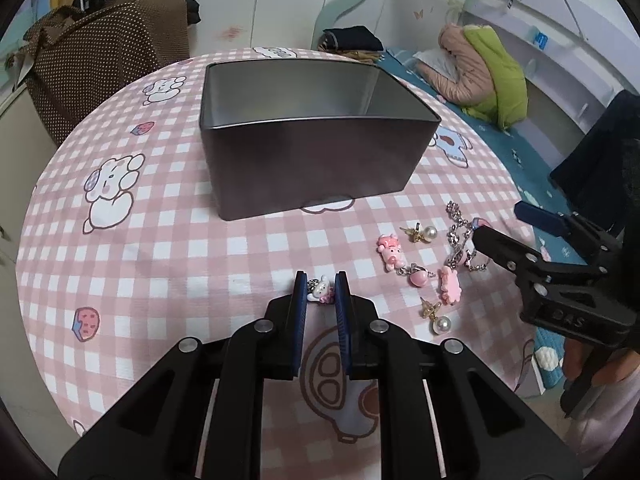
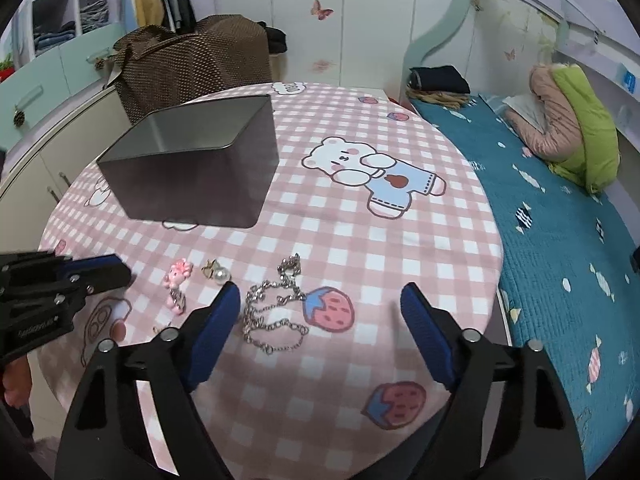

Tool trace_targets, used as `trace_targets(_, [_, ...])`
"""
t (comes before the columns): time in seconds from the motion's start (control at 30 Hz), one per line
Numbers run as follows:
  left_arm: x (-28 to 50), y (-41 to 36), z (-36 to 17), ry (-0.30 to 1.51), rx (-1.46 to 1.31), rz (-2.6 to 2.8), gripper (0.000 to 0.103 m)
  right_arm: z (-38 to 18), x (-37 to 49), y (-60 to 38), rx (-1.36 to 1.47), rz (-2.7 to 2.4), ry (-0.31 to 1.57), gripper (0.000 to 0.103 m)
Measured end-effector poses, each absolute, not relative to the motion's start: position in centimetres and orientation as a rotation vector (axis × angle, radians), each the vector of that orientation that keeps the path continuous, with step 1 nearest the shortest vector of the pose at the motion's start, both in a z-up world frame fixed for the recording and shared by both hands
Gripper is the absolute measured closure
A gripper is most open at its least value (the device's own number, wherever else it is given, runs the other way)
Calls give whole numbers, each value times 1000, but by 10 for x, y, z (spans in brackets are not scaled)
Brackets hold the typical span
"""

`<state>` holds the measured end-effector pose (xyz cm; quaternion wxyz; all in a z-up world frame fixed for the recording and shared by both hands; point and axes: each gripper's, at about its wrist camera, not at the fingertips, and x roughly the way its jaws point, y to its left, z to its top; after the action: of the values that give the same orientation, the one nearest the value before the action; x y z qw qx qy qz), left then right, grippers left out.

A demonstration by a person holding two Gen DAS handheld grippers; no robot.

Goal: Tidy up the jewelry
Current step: 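Grasp a small pink charm with the left gripper while the right grasps a pearl earring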

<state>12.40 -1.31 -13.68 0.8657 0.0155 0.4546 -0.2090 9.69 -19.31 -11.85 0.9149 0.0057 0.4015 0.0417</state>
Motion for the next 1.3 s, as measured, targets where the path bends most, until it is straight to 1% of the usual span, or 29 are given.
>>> trace_targets(0.13, [121, -11, -136, 939, 28, -442, 89, -121, 106, -189, 8, 81, 843, 37])
trace_targets(0.2, [119, -8, -135, 935, 14, -448, 89, -126, 111, -185, -12, 83, 861, 50])
trace_targets(0.27, [119, -6, -133, 927, 10, -444, 89, -127, 112, -184, 12, 114, 862, 56])
trace_targets(0.5, [118, -3, -131, 917, -12, -464, 89, -125, 112, -181, 24, 104, 870, 55])
trace_targets(0.63, [118, 0, -132, 911, -22, -463, 89, -115, 106, -170, 16, 170, 836, 55])
trace_targets(0.67, [118, 1, -132, 908, -23, -462, 89, -112, 105, -165, 5, 193, 826, 57])
trace_targets(0.7, [118, 1, -132, 908, -22, -461, 89, -112, 104, -160, -1, 210, 821, 63])
trace_targets(0.73, [118, 1, -132, 908, -17, -462, 89, -112, 106, -157, -3, 216, 826, 68])
trace_targets(0.8, [116, 0, -131, 908, -14, -466, 89, -114, 109, -150, -14, 241, 840, 81])
trace_targets(0.9, [116, -1, -132, 908, -13, -470, 89, -122, 113, -141, -29, 267, 866, 89])
trace_targets(0.97, [116, -1, -132, 909, -15, -469, 89, -125, 113, -139, -28, 275, 867, 93])
trace_targets(1.3, [119, 1, -124, 893, -26, -466, 89, -115, 111, -152, 18, 259, 845, 93])
